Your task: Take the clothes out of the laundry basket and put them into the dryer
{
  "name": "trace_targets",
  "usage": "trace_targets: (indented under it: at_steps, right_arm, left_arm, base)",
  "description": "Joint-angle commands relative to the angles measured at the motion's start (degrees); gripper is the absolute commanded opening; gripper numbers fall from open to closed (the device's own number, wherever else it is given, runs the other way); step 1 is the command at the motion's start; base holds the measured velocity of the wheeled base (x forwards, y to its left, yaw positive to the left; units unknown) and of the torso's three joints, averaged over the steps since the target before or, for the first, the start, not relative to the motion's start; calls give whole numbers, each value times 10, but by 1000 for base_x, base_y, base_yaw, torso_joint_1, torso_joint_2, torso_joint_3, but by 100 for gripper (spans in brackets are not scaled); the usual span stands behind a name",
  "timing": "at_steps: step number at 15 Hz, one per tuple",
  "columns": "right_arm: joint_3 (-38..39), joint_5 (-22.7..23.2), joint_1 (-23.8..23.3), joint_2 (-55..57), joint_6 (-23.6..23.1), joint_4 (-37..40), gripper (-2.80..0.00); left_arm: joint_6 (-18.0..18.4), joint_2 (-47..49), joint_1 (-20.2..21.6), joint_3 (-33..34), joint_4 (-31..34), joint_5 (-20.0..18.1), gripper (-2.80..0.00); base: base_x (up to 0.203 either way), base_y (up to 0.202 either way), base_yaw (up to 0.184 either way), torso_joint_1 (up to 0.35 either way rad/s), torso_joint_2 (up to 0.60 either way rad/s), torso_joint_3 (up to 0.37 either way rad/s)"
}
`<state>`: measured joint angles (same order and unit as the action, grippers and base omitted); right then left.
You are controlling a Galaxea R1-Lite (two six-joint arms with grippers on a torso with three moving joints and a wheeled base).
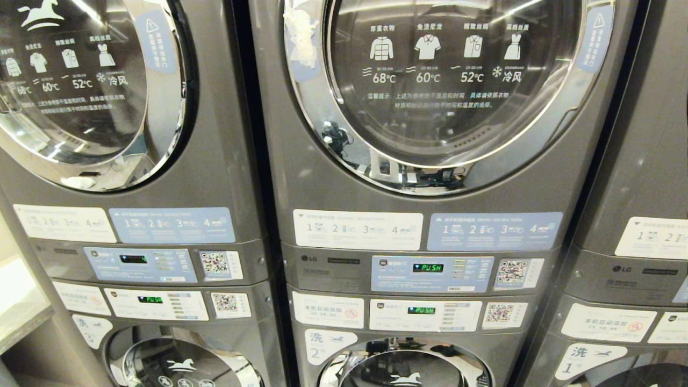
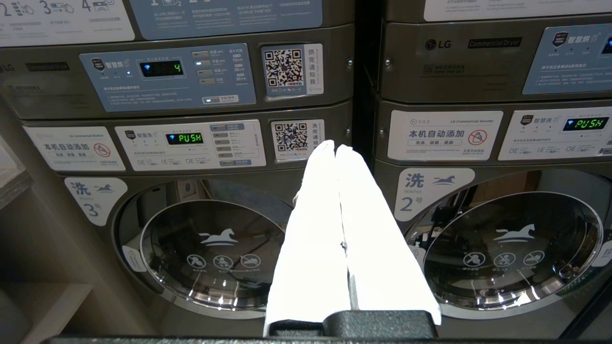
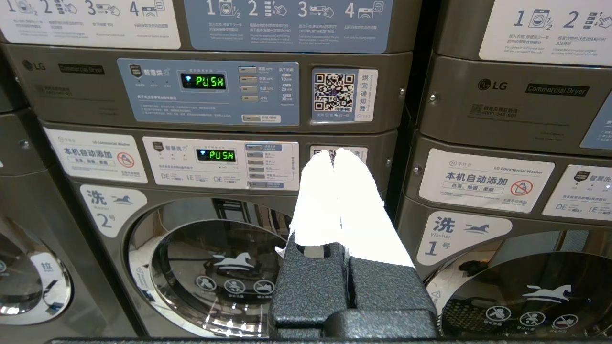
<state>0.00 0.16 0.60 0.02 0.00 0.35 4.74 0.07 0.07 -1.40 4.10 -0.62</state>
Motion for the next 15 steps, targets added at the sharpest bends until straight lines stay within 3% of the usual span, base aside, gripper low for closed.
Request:
trace_targets:
  at_steps: [1,15]
  right_arm:
    - [0,0,0,0,0,0,-280]
    - [0,-1,0,0,-6,1,-280]
  left_arm:
    - [0,-1,0,0,0,0,-280]
    - [-1,-1,0,1,-3,0,-280]
  base:
    - [0,0,0,0,0,0]
    - [0,0,0,0,0,0]
